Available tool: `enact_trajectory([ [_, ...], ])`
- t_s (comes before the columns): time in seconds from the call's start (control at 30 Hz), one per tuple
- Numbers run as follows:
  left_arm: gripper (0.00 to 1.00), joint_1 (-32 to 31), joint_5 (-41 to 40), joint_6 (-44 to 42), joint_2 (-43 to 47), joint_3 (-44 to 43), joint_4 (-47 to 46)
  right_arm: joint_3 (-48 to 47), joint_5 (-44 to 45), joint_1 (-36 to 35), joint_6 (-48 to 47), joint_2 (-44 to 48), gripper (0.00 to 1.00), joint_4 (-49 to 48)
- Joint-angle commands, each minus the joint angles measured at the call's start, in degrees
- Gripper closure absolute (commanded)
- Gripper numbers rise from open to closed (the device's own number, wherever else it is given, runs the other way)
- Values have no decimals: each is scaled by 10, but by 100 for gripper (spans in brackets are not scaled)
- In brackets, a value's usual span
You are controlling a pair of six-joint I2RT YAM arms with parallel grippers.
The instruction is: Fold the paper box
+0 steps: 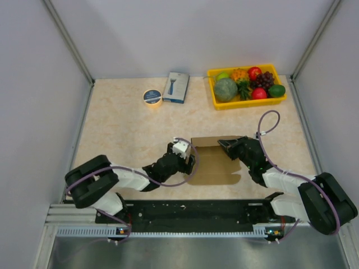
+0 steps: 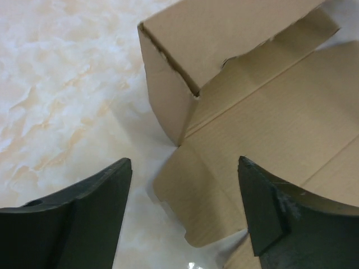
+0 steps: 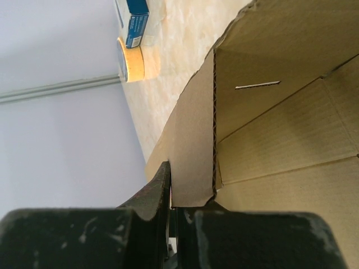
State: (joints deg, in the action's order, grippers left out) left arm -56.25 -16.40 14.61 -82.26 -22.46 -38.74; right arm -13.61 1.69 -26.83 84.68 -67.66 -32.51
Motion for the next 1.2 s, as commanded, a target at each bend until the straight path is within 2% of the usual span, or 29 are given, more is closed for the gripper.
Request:
enact_trajectory([
  [0.0,26,-15,-88,-35,-70,-28,-118,-3,-2,-7,-8,-12,100,77],
  [0.1,29,-17,-152,-36,-119,-45,-179,-5,-4,-7,-2,-12,100,81],
  [0.23,34,-20,-179,-61,-184,-67,-251,-14,-5,-7,2,-9,100,93],
  [0.47,45,-39,-250,-95,-227,-94,-306,-19,-4,-8,8,-14,100,96],
  [0.53,43,-41,-253,-104,-234,-99,-310,-17,-5,-7,10,-16,100,91],
  [0.57,35,-42,-259,-105,-237,-101,-307,-15,-5,-8,11,-19,100,90],
  [0.67,35,-43,-275,-111,-259,-107,-322,-14,-7,-7,14,-21,100,84],
  [0.8,45,-47,-299,-126,-282,-126,-329,-13,-11,-7,15,-25,100,81],
  [0.83,50,-47,-302,-134,-288,-129,-332,-13,-12,-8,16,-25,100,79],
  [0.9,51,-47,-318,-141,-293,-133,-338,-13,-13,-7,15,-24,100,82],
  [1.0,58,-49,-344,-167,-308,-146,-351,-14,-14,-7,16,-22,100,83],
  [1.03,64,-49,-352,-189,-323,-162,-353,-14,-15,-7,17,-21,100,83],
  [1.07,78,-53,-368,-196,-332,-172,-354,-14,-14,-7,18,-21,100,84],
  [1.17,100,-58,-455,-213,-363,-197,-358,-12,-13,-7,21,-13,100,94],
])
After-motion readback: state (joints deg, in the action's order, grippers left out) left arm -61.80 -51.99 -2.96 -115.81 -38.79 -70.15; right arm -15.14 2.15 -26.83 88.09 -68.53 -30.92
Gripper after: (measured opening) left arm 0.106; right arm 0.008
